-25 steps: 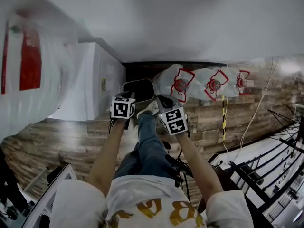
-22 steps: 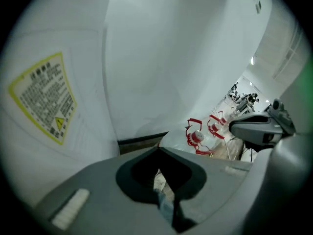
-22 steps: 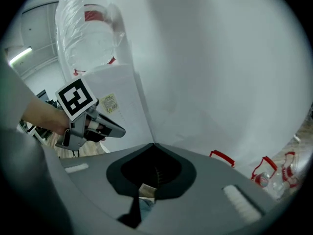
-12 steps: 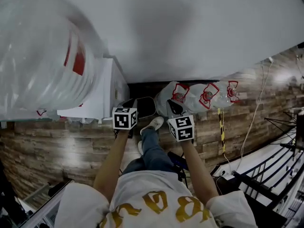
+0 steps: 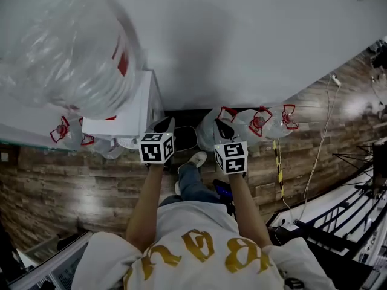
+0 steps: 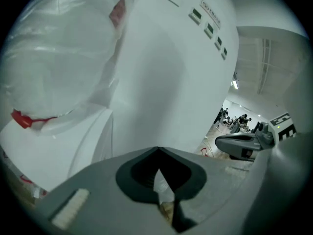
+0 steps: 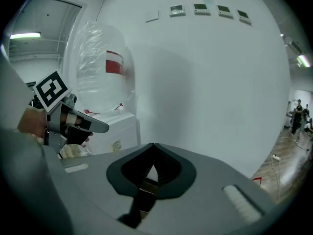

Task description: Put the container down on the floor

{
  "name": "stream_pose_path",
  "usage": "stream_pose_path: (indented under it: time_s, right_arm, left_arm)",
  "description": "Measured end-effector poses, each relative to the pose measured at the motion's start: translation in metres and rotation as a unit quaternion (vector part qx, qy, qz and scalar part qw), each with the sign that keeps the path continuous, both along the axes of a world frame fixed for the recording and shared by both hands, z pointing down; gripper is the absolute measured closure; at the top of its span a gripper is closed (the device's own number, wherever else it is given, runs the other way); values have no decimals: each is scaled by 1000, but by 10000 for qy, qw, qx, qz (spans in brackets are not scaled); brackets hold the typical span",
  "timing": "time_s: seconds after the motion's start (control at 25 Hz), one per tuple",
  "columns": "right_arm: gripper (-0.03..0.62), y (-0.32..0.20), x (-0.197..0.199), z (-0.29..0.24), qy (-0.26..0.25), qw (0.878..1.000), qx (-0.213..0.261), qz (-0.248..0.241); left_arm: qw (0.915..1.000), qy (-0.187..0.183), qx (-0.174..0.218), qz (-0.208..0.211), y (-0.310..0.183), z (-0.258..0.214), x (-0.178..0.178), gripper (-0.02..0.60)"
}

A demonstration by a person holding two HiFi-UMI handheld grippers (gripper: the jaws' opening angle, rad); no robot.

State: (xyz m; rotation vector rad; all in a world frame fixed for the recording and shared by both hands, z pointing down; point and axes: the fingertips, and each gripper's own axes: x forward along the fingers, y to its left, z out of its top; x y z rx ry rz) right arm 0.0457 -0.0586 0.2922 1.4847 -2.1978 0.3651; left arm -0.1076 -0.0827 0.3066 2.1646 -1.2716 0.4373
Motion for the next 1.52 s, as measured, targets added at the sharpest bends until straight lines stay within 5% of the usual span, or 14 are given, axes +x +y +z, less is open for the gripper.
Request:
stream_pose_path:
  time_s: [0.28, 0.92, 1.52]
  right_arm:
    - [566, 23, -21, -30, -243, 9993, 251, -143]
    - [566, 52, -36, -32, -741, 9969, 237, -119]
    - [566, 57, -39, -23, -624, 9978, 127, -180]
  left_arm:
    - [9968, 495, 605, -189, 22, -49, -8, 581]
    - [9957, 260, 811, -369, 52, -62, -29, 581]
    - [9962, 183, 792, -315, 57, -57, -26, 581]
